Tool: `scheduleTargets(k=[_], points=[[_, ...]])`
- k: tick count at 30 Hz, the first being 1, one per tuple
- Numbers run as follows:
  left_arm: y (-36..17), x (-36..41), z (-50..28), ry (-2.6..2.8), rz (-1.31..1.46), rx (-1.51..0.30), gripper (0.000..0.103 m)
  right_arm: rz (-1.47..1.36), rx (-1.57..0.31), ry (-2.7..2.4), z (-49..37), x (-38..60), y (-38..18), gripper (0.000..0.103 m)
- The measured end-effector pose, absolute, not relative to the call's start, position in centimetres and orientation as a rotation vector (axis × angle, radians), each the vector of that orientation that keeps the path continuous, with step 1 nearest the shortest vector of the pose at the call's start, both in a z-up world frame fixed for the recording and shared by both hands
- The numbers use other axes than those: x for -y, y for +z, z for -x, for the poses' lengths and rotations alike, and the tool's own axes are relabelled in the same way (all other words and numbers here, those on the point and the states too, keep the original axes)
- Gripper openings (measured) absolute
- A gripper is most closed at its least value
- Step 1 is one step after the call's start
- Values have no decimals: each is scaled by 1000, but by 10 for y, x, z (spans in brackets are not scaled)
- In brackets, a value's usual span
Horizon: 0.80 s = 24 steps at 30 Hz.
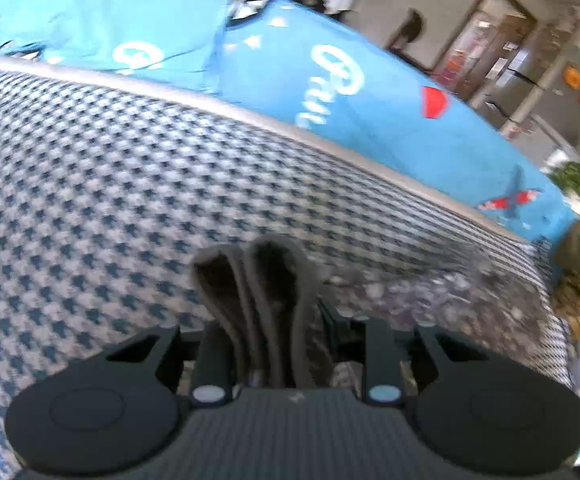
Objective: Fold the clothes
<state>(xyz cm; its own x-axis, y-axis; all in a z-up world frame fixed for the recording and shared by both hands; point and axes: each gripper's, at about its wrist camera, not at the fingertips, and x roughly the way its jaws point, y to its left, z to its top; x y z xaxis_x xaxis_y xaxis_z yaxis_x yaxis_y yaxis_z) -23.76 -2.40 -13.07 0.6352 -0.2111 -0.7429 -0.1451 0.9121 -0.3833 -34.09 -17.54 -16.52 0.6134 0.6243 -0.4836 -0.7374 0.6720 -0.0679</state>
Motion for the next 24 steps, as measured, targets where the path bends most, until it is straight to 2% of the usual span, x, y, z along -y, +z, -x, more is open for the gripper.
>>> scheduleTargets(k=[5,7,9,10,14,22,23,24], points=[[-147,22,232,73,443,-962,37,305,-471,849,343,188,-176,35],[-143,25,234,127,417,-937,55,293,-479,871,340,202,-175,36],[-132,26,238,221,375,-867,90,278,-489,879,339,222,-174,36],[-125,25,241,267,359,-823,94,269,-494,881,337,231,-173,36],[-113,24,247,331,372,-742,94,253,-508,865,331,253,-160,36],[-122,52,241,211,346,-802,94,194,-541,759,284,286,-151,36],[-128,56,239,201,342,-821,95,179,-548,746,274,290,-152,35],[-133,61,237,191,339,-839,95,164,-556,733,265,294,-152,27]])
